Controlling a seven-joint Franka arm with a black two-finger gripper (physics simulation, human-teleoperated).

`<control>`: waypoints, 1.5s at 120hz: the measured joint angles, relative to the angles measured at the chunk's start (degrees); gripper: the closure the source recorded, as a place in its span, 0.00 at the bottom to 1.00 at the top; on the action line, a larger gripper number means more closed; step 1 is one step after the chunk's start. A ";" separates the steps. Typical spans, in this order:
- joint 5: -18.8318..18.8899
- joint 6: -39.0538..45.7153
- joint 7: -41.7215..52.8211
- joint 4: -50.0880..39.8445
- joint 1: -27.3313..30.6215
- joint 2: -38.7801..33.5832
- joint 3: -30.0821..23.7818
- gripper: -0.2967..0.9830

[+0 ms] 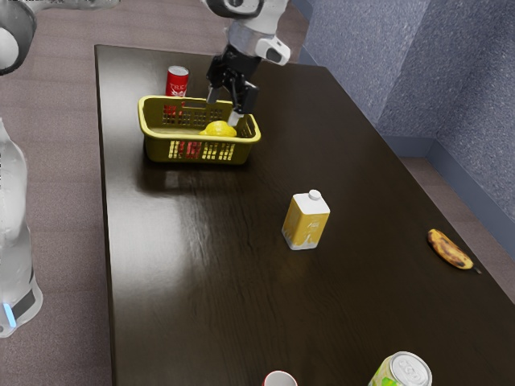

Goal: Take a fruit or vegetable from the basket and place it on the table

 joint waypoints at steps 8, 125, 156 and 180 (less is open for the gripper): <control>-2.81 1.67 0.05 0.06 6.91 3.32 -1.25 0.23; -13.44 6.54 -15.26 -4.71 41.76 4.32 -17.65 0.23; -15.81 11.44 -25.73 -13.25 41.34 -2.99 -12.74 0.23; -15.46 12.80 -31.11 -15.79 40.95 -7.30 -10.10 0.23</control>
